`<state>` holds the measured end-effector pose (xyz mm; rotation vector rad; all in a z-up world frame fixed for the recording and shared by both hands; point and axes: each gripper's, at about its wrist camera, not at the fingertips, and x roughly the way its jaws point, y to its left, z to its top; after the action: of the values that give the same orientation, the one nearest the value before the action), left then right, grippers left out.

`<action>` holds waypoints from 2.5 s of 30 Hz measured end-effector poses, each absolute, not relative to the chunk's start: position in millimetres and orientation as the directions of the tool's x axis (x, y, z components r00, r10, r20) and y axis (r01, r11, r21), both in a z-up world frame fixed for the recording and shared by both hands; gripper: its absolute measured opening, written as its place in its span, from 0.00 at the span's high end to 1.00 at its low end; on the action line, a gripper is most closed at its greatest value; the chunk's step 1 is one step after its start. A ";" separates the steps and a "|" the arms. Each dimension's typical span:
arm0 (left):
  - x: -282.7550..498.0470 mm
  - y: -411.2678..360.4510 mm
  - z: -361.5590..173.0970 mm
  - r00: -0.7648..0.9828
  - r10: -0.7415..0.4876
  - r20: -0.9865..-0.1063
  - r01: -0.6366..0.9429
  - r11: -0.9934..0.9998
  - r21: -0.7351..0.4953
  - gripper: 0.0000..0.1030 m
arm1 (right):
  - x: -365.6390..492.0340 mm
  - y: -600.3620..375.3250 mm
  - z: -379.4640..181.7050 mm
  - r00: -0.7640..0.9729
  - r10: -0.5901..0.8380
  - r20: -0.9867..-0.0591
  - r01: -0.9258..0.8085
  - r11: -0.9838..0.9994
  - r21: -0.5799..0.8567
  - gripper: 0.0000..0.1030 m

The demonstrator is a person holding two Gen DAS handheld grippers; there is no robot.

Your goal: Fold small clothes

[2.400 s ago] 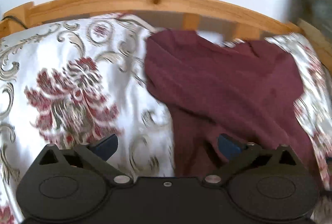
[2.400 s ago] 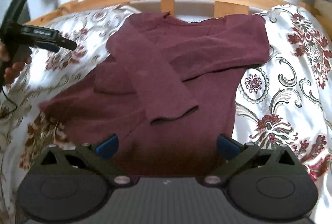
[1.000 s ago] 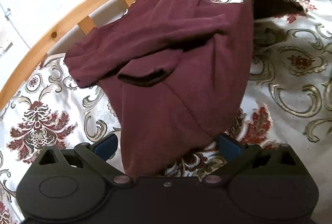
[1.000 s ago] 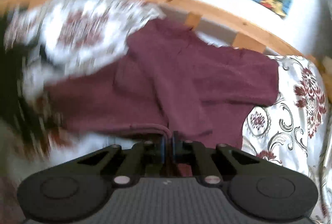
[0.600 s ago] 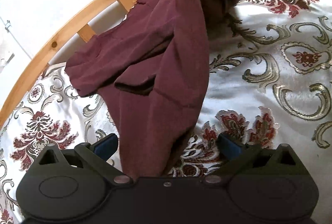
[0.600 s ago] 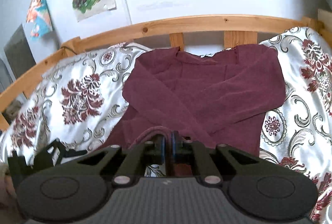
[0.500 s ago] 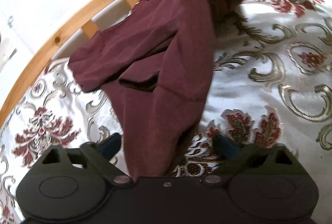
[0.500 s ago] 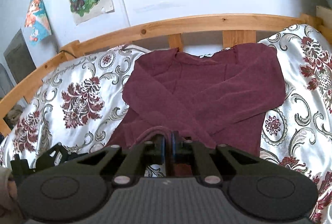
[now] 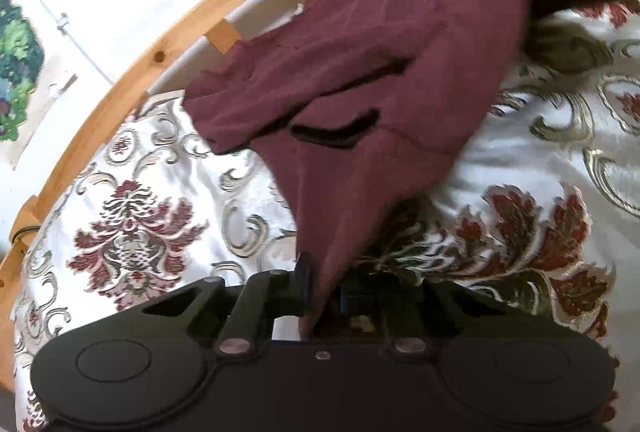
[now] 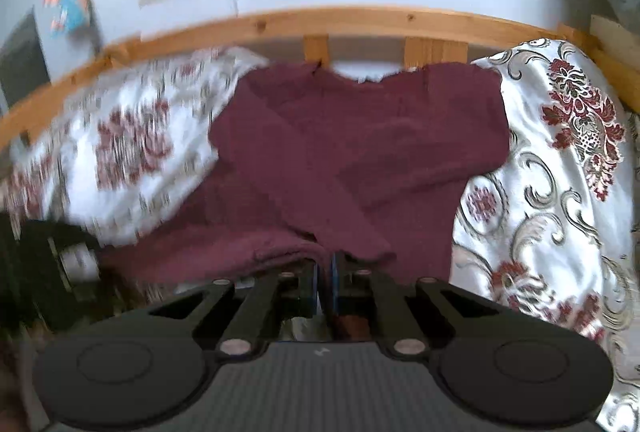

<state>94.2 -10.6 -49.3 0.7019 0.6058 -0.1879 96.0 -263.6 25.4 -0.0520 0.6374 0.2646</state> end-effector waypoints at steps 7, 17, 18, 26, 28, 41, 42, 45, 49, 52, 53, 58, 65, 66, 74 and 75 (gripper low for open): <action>92.8 0.1 -34.0 0.847 0.039 -0.530 0.298 0.791 0.534 0.87 | 61.4 -237.9 -36.1 0.739 0.133 -0.661 -0.319 0.933 -0.168 0.91; 83.4 -8.2 -35.1 0.868 0.015 -0.496 0.308 0.767 0.563 0.93 | 26.5 -205.0 -92.3 0.838 -0.047 -0.544 -0.321 0.764 -0.560 0.40; 83.8 -6.6 -33.4 0.868 0.013 -0.496 0.304 0.777 0.552 0.93 | 24.4 -204.9 -93.4 0.843 -0.051 -0.535 -0.317 0.756 -0.573 0.40; 66.5 -6.8 -6.9 0.897 0.016 -0.443 0.255 0.799 0.545 0.94 | 10.0 -212.9 -70.4 0.842 -0.032 -0.539 -0.297 0.805 -0.513 0.94; 56.3 -4.4 7.6 0.889 0.008 -0.458 0.249 0.831 0.497 0.95 | -4.4 -216.8 -48.0 0.855 -0.026 -0.517 -0.276 0.822 -0.498 0.94; -19.3 50.4 95.9 0.786 -0.137 -0.603 0.279 0.949 0.148 0.95 | -67.3 -238.1 77.4 0.705 0.117 -0.700 -0.436 0.850 -0.297 0.94; -22.8 55.6 100.9 0.777 -0.144 -0.613 0.277 0.952 0.128 0.95 | -70.7 -234.8 84.7 0.682 0.123 -0.721 -0.457 0.841 -0.289 0.94; -28.9 71.1 115.6 0.748 -0.187 -0.636 0.269 0.963 0.033 0.95 | -77.0 -223.5 107.0 0.667 0.112 -0.737 -0.483 0.818 -0.313 0.94; -21.0 78.7 133.0 0.767 -0.214 -0.604 0.269 0.963 0.000 0.95 | -62.4 -216.1 129.0 0.715 0.082 -0.694 -0.451 0.813 -0.368 0.94; 1.3 74.5 144.2 0.818 -0.178 -0.547 0.254 0.965 0.066 0.95 | -37.8 -214.2 140.7 0.778 0.059 -0.625 -0.400 0.814 -0.421 0.94; 11.1 73.3 147.0 0.830 -0.171 -0.532 0.246 0.966 0.074 0.94 | -28.0 -214.7 142.1 0.794 0.048 -0.607 -0.385 0.812 -0.439 0.94; 80.4 70.5 150.8 0.845 -0.162 -0.509 0.203 0.979 0.025 0.94 | 35.4 -228.4 139.2 0.823 0.013 -0.567 -0.330 0.825 -0.459 0.94; 185.9 56.4 124.7 0.808 -0.096 -0.581 0.162 0.985 0.062 0.94 | 128.7 -238.6 115.6 0.813 -0.012 -0.582 -0.303 0.845 -0.440 0.94; 199.3 53.3 121.0 0.796 -0.092 -0.598 0.167 0.984 0.071 0.94 | 140.6 -239.6 110.1 0.808 -0.008 -0.589 -0.309 0.846 -0.436 0.94; 274.2 32.3 87.3 0.698 -0.065 -0.713 0.188 0.978 0.095 0.93 | 199.9 -263.2 58.2 0.772 -0.044 -0.634 -0.300 0.854 -0.425 0.93; 281.3 29.4 82.1 0.684 -0.053 -0.727 0.183 0.978 0.101 0.93 | 206.6 -267.4 52.9 0.766 -0.046 -0.641 -0.293 0.863 -0.412 0.93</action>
<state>281.3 29.4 82.1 0.1707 0.8072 -0.1328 206.6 -267.4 52.9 -0.5220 0.6920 0.1407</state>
